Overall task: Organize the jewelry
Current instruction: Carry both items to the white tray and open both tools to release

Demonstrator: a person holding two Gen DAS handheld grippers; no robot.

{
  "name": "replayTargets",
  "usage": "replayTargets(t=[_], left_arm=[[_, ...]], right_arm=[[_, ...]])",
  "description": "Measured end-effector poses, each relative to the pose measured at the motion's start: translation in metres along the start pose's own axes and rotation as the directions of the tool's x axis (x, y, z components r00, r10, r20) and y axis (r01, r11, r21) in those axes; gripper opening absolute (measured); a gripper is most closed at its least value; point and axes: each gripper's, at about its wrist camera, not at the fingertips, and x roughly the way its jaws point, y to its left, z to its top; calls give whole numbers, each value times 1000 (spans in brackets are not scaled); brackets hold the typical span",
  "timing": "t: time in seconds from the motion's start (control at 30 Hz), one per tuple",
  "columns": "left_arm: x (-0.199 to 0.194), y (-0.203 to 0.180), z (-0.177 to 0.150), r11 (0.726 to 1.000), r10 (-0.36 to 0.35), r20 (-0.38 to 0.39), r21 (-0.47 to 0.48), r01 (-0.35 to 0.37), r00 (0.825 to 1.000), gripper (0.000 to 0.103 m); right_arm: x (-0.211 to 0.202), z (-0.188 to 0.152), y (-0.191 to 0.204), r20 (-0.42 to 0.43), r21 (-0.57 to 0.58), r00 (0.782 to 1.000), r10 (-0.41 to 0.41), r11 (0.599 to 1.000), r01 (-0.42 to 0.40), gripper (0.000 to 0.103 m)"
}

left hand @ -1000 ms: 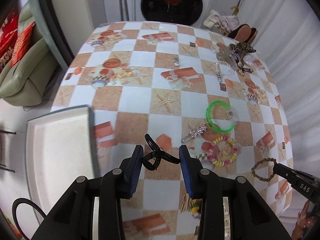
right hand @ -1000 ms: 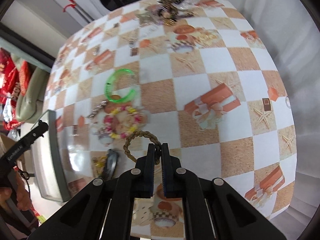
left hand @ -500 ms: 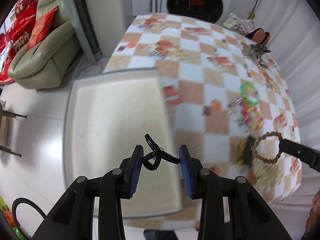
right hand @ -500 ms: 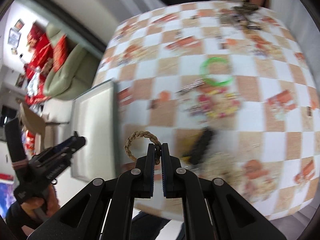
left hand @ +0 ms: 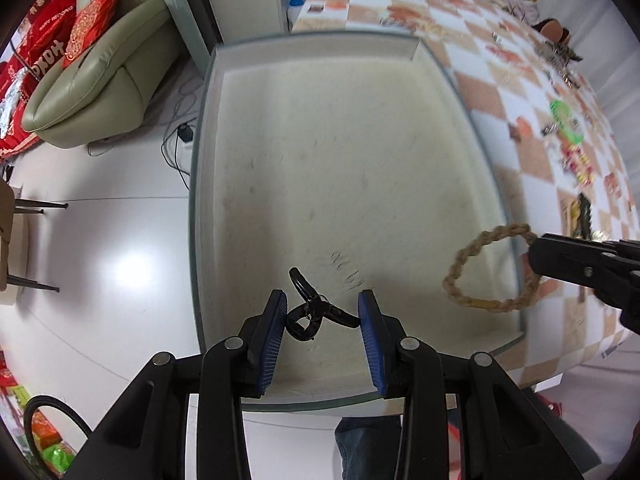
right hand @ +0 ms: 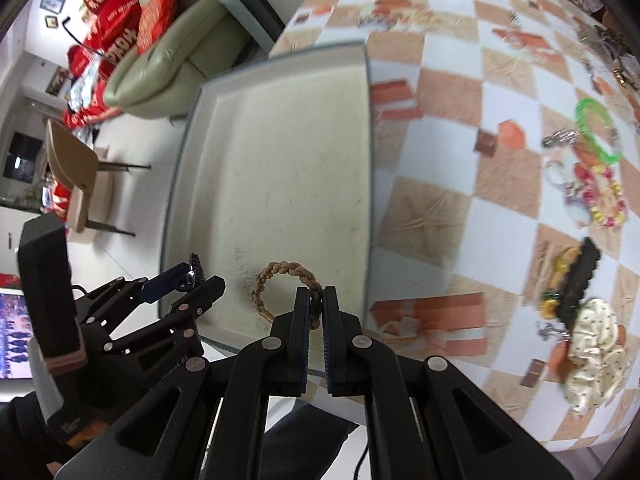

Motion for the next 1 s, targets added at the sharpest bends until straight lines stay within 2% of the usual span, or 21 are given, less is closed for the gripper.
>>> replayTargets(t=[0.33, 0.37, 0.43, 0.5, 0.67, 0.73, 0.77, 0.9, 0.97, 1.0], left_arm=[[24, -7, -1, 998, 21, -36, 53, -19, 999, 42], [25, -8, -1, 998, 24, -37, 58, -22, 999, 43], [26, -10, 0, 997, 40, -31, 68, -38, 999, 53], [27, -9, 1, 996, 42, -31, 75, -39, 999, 66], [26, -9, 0, 993, 62, -36, 104, -58, 997, 66], [23, -11, 0, 991, 69, -31, 115, -65, 997, 66], [21, -13, 1, 991, 70, -32, 118, -66, 997, 66], [17, -11, 2, 992, 64, -38, 113, -60, 997, 66], [14, -12, 0, 992, 61, -42, 111, -56, 997, 68], [13, -12, 2, 992, 60, -43, 112, -54, 997, 90]], right_arm=[[53, 4, 1, -109, 3, 992, -60, 998, 61, 6], [56, 4, -1, -120, 6, 990, -69, 998, 70, 6], [59, 1, -6, -137, 18, 987, -80, 996, 83, 6], [62, -2, -10, -149, 25, 984, -99, 994, 104, 6], [61, 1, -13, -152, 41, 984, -92, 994, 99, 7], [60, 5, -15, -152, 61, 986, -65, 995, 75, 8], [58, 9, -15, -150, 72, 987, -54, 995, 66, 11], [43, 21, -18, -112, 113, 994, 3, 994, 10, 52], [32, 26, -17, -83, 115, 997, 1, 993, 9, 54], [29, 28, -18, -76, 119, 997, 6, 993, 3, 54]])
